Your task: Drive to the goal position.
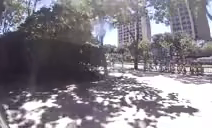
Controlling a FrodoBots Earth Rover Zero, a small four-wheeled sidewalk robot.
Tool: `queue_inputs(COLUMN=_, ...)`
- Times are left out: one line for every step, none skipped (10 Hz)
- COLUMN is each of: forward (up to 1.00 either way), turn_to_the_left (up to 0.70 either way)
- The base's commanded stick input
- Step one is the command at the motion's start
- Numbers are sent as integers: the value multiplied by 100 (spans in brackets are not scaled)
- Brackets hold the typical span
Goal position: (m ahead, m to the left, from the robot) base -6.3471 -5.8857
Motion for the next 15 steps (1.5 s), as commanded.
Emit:
queue_inputs(forward=0, turn_to_the_left=-45)
queue_inputs(forward=0, turn_to_the_left=-45)
queue_inputs(forward=0, turn_to_the_left=-45)
queue_inputs(forward=0, turn_to_the_left=-45)
queue_inputs(forward=0, turn_to_the_left=-45)
queue_inputs(forward=0, turn_to_the_left=-45)
queue_inputs(forward=0, turn_to_the_left=-45)
queue_inputs(forward=0, turn_to_the_left=-45)
queue_inputs(forward=0, turn_to_the_left=-45)
queue_inputs(forward=0, turn_to_the_left=-45)
queue_inputs(forward=0, turn_to_the_left=-45)
queue_inputs(forward=0, turn_to_the_left=-45)
queue_inputs(forward=0, turn_to_the_left=-45)
queue_inputs(forward=0, turn_to_the_left=-45)
queue_inputs(forward=0, turn_to_the_left=-45)
